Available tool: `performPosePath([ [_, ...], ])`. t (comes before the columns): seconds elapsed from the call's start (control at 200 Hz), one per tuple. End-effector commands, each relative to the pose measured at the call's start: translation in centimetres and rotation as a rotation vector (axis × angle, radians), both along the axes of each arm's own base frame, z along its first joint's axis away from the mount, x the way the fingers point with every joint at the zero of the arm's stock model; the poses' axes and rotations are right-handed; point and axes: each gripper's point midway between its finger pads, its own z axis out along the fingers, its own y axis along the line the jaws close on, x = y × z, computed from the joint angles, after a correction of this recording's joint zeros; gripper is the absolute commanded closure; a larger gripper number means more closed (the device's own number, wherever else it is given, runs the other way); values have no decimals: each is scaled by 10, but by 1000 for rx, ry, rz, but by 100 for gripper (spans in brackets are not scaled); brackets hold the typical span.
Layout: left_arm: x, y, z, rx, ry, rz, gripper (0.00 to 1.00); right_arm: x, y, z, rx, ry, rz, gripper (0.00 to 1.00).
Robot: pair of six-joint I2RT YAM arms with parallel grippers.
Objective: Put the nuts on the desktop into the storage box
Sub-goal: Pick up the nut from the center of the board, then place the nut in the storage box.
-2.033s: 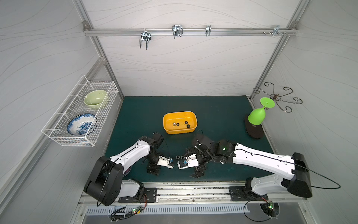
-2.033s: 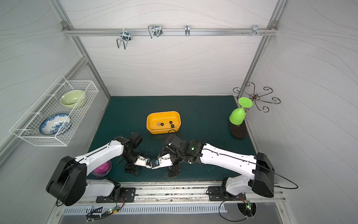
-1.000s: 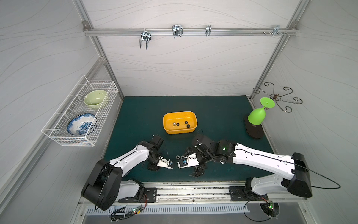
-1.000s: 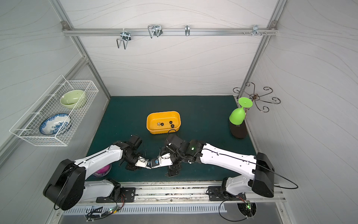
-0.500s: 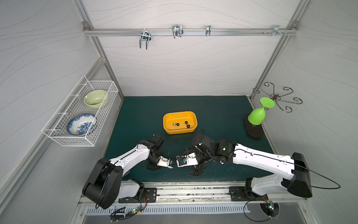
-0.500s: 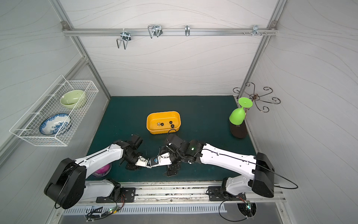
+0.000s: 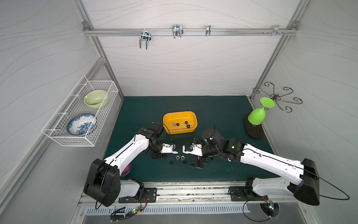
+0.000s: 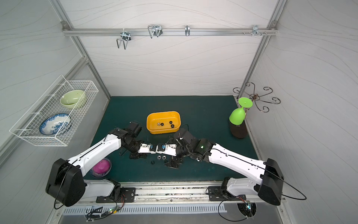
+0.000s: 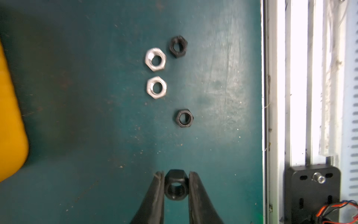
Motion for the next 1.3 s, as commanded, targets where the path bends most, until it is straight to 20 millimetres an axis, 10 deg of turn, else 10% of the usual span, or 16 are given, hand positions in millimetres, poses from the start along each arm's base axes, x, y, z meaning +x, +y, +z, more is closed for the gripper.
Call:
performPosePath([
  [0.0,3,-11,22,-73,56,37,81,12,-2,11,45,5,-85,1],
  [0.655,115,-45,81,-191,-118,194,79,80,-33,23,76,-72,-460,1],
  [1.296,198,-56,51,-96,-55,379,79,119,-24,29,95,-115,-627,1],
])
